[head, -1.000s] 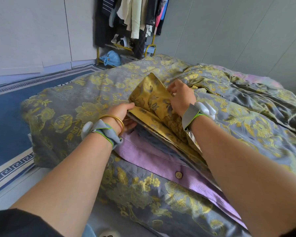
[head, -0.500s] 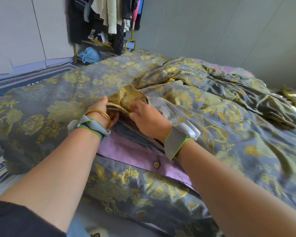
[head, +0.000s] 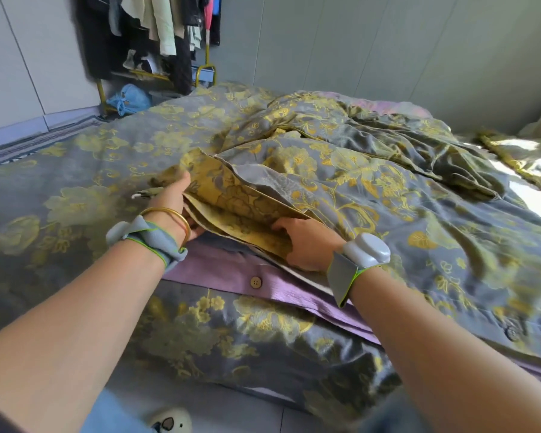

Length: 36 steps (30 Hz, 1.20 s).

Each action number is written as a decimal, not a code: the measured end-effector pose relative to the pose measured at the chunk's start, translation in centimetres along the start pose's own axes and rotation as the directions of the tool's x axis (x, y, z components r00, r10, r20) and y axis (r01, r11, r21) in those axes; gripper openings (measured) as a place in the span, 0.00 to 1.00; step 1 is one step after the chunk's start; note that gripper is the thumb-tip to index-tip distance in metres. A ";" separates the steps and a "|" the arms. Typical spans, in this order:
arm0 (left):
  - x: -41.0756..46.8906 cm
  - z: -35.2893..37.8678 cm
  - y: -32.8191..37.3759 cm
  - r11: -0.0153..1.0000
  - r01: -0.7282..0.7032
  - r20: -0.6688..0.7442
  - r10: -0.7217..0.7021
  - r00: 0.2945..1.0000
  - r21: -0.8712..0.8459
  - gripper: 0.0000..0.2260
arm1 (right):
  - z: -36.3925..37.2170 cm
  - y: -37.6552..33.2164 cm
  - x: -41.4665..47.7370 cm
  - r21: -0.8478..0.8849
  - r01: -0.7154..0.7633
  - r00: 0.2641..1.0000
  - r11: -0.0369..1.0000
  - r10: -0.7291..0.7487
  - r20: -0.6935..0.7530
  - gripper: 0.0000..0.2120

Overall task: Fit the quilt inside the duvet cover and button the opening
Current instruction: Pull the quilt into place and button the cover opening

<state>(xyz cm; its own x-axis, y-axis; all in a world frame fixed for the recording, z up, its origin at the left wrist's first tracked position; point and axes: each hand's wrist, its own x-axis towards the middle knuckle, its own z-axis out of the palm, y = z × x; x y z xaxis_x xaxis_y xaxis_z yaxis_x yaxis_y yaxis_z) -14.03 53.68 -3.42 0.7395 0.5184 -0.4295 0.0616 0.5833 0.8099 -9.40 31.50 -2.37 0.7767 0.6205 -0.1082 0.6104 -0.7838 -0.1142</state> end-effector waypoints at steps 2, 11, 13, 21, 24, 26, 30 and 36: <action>-0.2 0.2 -0.7 0.998 0.050 0.067 -0.053 0.996 0.037 0.18 | 0.3 0.6 -0.1 0.001 0.022 1.000 1.000 -0.022 -0.020 0.29; -2.5 2.5 -6.0 0.921 0.124 0.365 -0.266 0.892 0.369 0.05 | -0.4 3.8 0.0 0.340 0.123 0.985 0.932 -0.156 0.072 0.33; -2.5 2.9 -6.8 0.918 0.111 0.338 -0.250 0.907 0.381 0.05 | -0.4 4.4 -0.1 0.430 0.111 0.983 0.896 -0.164 0.087 0.31; -3.1 3.7 -7.8 0.906 0.076 0.382 -0.250 0.890 0.416 0.03 | 0.4 3.8 -0.1 0.255 0.155 0.986 0.954 -0.132 -0.106 0.12; -3.0 4.0 -8.1 0.913 0.069 0.361 -0.228 0.904 0.402 0.03 | 0.6 3.0 0.1 0.169 0.155 0.977 0.973 -0.126 -0.171 0.05; -3.1 4.1 -8.2 0.915 0.064 0.364 -0.222 0.905 0.398 0.02 | 0.6 2.8 0.2 0.153 0.145 0.975 0.978 -0.115 -0.189 0.05; -3.5 4.4 -8.5 0.913 0.043 0.358 -0.202 0.912 0.405 0.01 | 0.7 3.1 0.5 0.213 0.117 0.981 0.970 -0.079 -0.176 0.03; -3.4 4.9 -8.7 0.896 0.028 0.292 -0.174 0.941 0.443 0.05 | 0.8 3.6 1.0 0.364 0.051 0.965 0.930 0.048 -0.258 0.02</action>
<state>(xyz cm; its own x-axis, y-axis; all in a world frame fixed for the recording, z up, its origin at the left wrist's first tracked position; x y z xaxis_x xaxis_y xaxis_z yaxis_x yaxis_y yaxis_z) -13.76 43.76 -7.10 0.8806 0.2037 -0.4279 0.3725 0.2605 0.8907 -6.54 29.33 -3.69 0.8190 0.5552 0.1450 0.5505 -0.6889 -0.4716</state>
